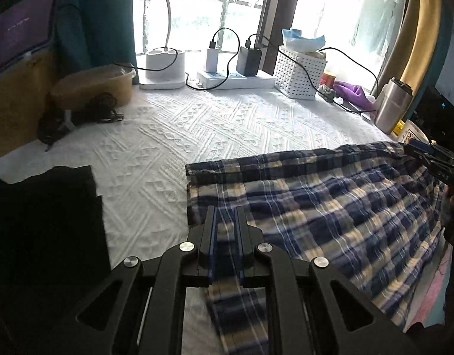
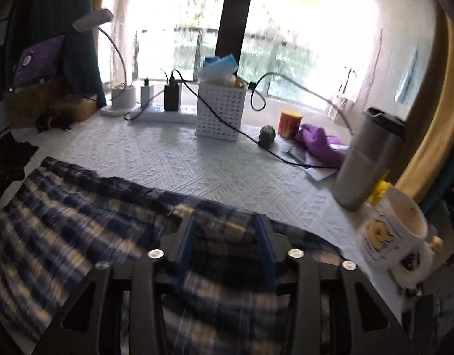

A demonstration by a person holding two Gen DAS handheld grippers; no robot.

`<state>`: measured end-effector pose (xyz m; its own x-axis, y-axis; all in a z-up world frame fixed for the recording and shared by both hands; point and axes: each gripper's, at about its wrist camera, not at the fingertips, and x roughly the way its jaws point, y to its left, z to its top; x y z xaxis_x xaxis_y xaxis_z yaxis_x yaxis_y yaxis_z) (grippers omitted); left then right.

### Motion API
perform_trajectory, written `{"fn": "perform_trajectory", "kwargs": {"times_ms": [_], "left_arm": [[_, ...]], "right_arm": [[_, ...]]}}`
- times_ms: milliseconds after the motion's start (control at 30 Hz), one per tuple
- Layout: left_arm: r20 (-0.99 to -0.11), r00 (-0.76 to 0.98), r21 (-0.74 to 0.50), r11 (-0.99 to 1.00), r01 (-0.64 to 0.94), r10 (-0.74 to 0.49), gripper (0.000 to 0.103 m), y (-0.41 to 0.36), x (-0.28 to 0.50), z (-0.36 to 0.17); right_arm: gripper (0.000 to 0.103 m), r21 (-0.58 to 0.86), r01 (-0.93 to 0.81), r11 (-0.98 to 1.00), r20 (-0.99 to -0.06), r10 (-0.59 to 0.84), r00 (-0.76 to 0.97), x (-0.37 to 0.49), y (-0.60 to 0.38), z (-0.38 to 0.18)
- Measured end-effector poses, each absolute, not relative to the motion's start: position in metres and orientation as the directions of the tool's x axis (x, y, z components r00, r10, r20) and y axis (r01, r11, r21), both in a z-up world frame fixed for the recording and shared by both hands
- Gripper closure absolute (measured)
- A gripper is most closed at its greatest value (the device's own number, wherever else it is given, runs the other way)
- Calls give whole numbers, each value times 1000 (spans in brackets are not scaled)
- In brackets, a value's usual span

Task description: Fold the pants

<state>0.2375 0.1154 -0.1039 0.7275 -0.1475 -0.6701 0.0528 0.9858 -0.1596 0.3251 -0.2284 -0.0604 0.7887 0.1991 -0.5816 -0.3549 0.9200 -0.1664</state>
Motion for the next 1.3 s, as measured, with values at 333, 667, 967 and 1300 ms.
{"fn": "perform_trajectory", "kwargs": {"times_ms": [333,667,967,1300], "left_arm": [[-681,719,-190,982,11,-139,92,134,254,-116],[-681,717,-193,981,16,-146,79,138,250,-113],[-677,724,-171,985,21,-134,79,138,249,-106],[-681,719,-178,984,17,-135,78,146,249,-111]], "right_arm": [[73,-178,-333,926,-729,103,676,374,-215,-102],[73,-209,-261,942,-665,58,745,343,-251,-61],[72,-311,-376,873,-673,78,735,316,-231,-69],[59,-390,-496,776,-719,80,691,333,-181,-97]]}}
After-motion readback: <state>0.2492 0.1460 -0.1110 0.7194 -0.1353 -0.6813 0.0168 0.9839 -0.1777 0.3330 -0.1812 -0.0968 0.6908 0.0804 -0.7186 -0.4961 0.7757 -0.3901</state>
